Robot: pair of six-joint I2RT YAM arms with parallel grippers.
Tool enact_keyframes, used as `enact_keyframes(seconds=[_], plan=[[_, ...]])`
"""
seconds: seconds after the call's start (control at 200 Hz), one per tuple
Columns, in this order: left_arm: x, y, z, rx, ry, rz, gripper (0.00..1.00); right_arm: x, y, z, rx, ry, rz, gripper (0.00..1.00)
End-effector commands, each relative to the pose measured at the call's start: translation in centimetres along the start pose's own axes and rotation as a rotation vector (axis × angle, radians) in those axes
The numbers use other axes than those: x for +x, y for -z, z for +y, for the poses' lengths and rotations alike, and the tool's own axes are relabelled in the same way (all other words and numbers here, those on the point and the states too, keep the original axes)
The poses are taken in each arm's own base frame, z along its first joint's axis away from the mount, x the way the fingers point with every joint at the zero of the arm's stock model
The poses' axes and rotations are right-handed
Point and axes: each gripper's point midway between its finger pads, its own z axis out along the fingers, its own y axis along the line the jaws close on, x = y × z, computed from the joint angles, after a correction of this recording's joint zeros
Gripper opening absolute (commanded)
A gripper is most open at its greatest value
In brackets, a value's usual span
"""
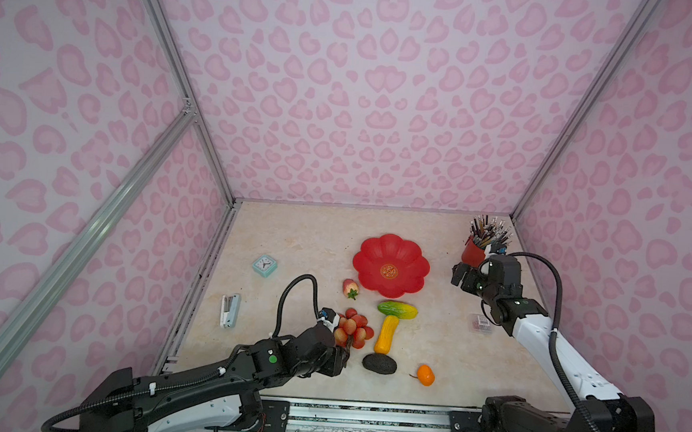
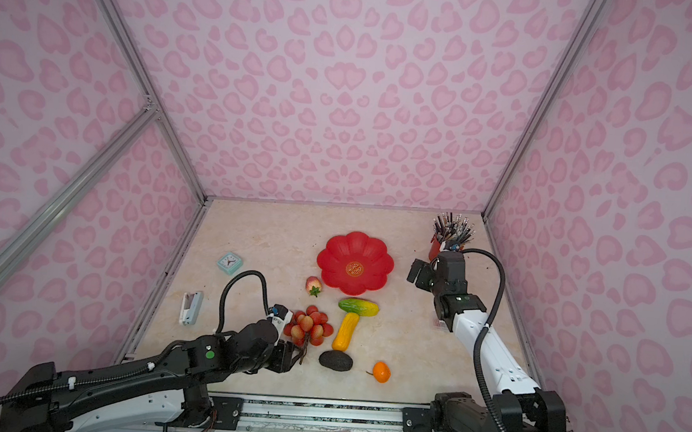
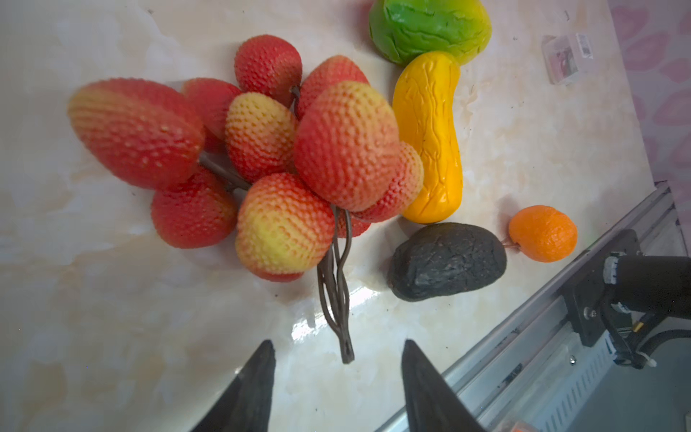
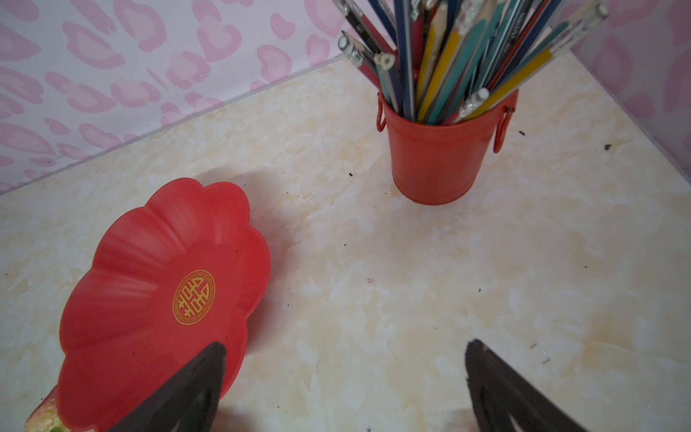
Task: Place and organize the fake fruits in the fruit bowl
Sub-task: 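Grasp the red berry bunch with the left gripper and lift it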
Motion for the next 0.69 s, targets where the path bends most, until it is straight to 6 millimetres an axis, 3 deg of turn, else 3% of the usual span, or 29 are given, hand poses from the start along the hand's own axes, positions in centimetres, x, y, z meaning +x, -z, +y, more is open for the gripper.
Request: enact_keyframes(seconds=[0.0, 0.345, 0.46, 0.535, 0.69], plan=[[-1.1, -0.8, -0.6, 0.0, 0.023, -0.037, 0.55, 0.3, 0.3, -0.2, 0.004, -0.007, 0.0, 1.0], [-0.5, -3.8, -1.2, -0.022, 0.008, 0.031, 0.5, -0.1, 1.8, -0.9, 0.015, -0.01, -0.065, 1.0], [0.1, -4.7, -0.6, -0.052, 0.019, 0.057, 0.38, 0.1, 2.0, -1.0, 0.013, -0.007, -0.064, 1.0], [0.3, -4.9, -0.2, -0.071, 0.04, 0.057, 0.24, 0.1, 2.0, -1.0, 0.015, -0.003, -0.058, 1.0], [0.0, -3.6, 0.3, -0.073, 0.063, 0.021, 0.08, 0.2, 2.1, -1.1, 0.014, -0.002, -0.06, 1.0]])
